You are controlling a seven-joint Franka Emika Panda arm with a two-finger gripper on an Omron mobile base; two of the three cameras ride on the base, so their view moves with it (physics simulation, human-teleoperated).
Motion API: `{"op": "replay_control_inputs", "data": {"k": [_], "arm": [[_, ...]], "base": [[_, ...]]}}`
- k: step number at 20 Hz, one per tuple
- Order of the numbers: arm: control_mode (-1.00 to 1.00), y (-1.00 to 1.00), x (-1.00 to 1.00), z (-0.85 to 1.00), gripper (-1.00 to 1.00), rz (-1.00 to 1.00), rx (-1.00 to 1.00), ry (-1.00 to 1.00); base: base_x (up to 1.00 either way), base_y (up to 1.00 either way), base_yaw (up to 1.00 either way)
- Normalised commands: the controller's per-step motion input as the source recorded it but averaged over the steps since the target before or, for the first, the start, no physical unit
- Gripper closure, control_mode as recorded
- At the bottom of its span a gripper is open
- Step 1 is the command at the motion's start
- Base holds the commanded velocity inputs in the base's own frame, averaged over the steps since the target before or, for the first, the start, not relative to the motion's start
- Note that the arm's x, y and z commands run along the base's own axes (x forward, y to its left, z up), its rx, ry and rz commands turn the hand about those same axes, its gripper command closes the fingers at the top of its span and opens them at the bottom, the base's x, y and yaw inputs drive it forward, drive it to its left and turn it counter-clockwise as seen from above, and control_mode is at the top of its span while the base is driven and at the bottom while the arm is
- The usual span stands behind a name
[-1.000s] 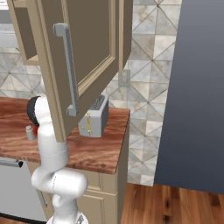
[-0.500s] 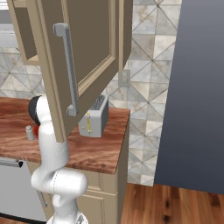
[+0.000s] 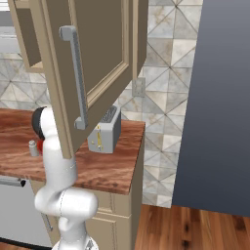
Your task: Retrieve the bottle and the shaker from the cabinet and place them next to the mixing bowl on the counter. Then add garlic from the fridge to the mixing bowl.
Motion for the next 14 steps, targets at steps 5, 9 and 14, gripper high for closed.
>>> {"op": "replay_control_inputs", "data": {"k": [5,9,14], "arm": [[-1.0,0.12,-0.05,-0.05,1.0,0.0,-0.01,-0.11],[-1.0,0.61,-0.13,-0.13,1.0,0.02,-0.1,-0.39],[-1.0,0.22,0.0,-0.09,1.0,0.0,-0.02,-0.11]], "base": [[0.0,0.0,0.0],[0.0,0.0,0.0],[0.0,0.0,0.0]]}}
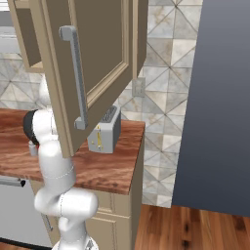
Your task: Retrieve the bottle and the shaker from the cabinet and place them next to the mixing bowl on the counter. Then add garlic from the fridge to the mixing bowl.
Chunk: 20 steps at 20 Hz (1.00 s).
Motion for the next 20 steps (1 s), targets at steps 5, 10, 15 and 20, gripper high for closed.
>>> {"op": "replay_control_inputs", "data": {"k": [5,10,15,20], "arm": [[-1.0,0.0,-0.14,0.0,1.0,-0.01,0.0,0.02],[-1.0,0.2,-0.56,-0.31,1.0,-0.01,0.0,0.0],[-1.0,0.1,-0.76,-0.19,1.0,-0.02,0.0,0.0],[-1.0,0.22,-0.79,-0.04,1.0,-0.02,0.0,0.0]], "base": [[0.0,0.0,0.0],[0.0,0.0,0.0],[0.0,0.0,0.0],[0.0,0.0,0.0]]}}
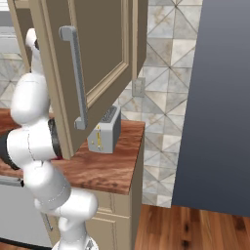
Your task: Retrieve the bottle and the shaker from the cabinet and place them next to the mixing bowl on the counter. Then add garlic from the fridge to the mixing bowl.
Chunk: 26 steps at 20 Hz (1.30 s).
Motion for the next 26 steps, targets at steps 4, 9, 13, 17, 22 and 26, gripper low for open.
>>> {"op": "replay_control_inputs", "data": {"k": [4,9,13,17,22,26], "arm": [[-1.0,0.53,-0.88,0.0,1.0,-0.02,0.0,0.04],[-1.0,0.7,-0.89,-0.11,1.0,0.0,0.0,0.04],[-1.0,0.88,-0.83,-0.46,1.0,0.0,0.0,0.0],[-1.0,0.8,-0.74,-0.62,1.0,0.0,0.0,0.0],[-1.0,0.15,-0.43,-0.72,1.0,-0.02,0.0,0.01],[-1.0,0.1,-0.27,-0.75,1.0,0.0,0.03,0.01]], "base": [[0.0,0.0,0.0],[0.0,0.0,0.0],[0.0,0.0,0.0],[0.0,0.0,0.0],[0.0,0.0,0.0],[0.0,0.0,0.0]]}}
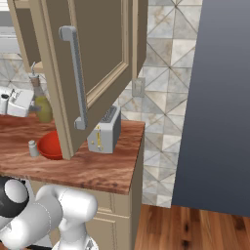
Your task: Retrieve the bottle and the shaker from the cabinet and place them next to the mixing bowl on the counter. Then add garlic from the fridge to the mixing bowl.
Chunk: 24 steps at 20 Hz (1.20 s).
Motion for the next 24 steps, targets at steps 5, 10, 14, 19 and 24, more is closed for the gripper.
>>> {"op": "replay_control_inputs", "data": {"k": [5,10,14,19,24], "arm": [[-1.0,0.44,-0.39,-0.86,1.0,0.0,0.02,-0.03],[-1.0,0.52,-0.5,-0.92,1.0,0.0,0.04,-0.02],[-1.0,0.55,-0.47,-0.99,1.0,0.0,0.06,-0.01],[-1.0,0.56,-0.39,-0.95,1.0,0.02,0.04,-0.01],[-1.0,0.54,0.07,-0.44,1.0,0.05,-0.04,-0.01]], "base": [[0.0,0.0,0.0],[0.0,0.0,0.0],[0.0,0.0,0.0],[0.0,0.0,0.0],[0.0,0.0,0.0]]}}
